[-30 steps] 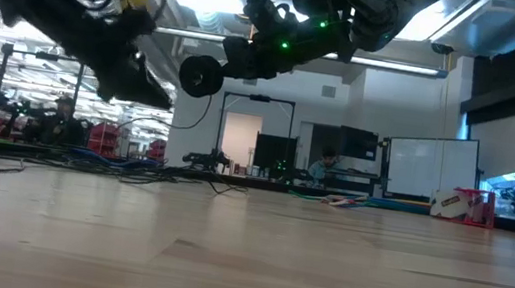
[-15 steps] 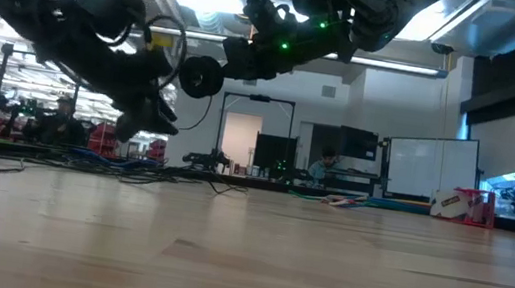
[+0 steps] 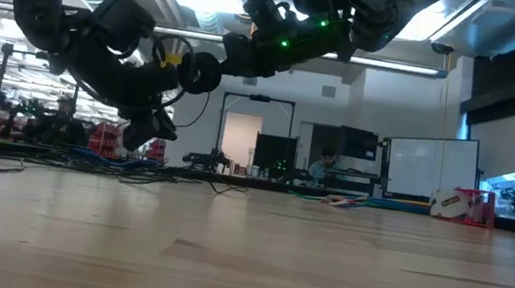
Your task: Coiling cords
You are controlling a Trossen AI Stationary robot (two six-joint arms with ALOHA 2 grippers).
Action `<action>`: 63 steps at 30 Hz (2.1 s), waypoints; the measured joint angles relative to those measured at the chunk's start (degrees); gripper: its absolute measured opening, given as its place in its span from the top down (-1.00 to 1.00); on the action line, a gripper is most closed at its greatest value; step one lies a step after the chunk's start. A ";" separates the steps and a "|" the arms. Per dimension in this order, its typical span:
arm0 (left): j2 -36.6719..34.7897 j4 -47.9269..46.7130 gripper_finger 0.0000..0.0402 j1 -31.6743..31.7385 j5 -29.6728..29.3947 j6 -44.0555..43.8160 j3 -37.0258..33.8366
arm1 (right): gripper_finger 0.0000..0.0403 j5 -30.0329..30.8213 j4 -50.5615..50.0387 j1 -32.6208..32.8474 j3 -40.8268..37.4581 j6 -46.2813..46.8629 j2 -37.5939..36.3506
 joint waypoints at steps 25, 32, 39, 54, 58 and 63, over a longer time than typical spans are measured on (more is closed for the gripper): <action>-0.71 -4.01 0.99 1.01 -0.79 -0.70 0.00 | 0.97 0.03 2.68 0.04 0.00 -0.06 0.00; -1.49 -5.29 0.99 1.01 -0.94 0.49 0.00 | 0.97 0.03 2.58 0.04 0.02 -1.46 -0.81; -1.49 -4.98 0.99 1.01 -0.99 1.11 0.00 | 0.97 0.03 1.85 0.07 0.02 -1.51 -0.85; -2.76 -6.72 0.99 0.90 -5.66 0.92 -0.02 | 0.97 0.13 -6.72 0.07 -0.02 -1.20 -6.24; -4.41 -7.57 1.00 0.90 -2.43 -1.48 -0.02 | 0.97 1.62 -9.99 0.07 -0.02 -1.14 -6.88; -9.62 -11.48 1.00 0.11 0.52 -2.80 -0.02 | 0.97 1.66 -12.68 0.07 -0.02 -1.13 -6.82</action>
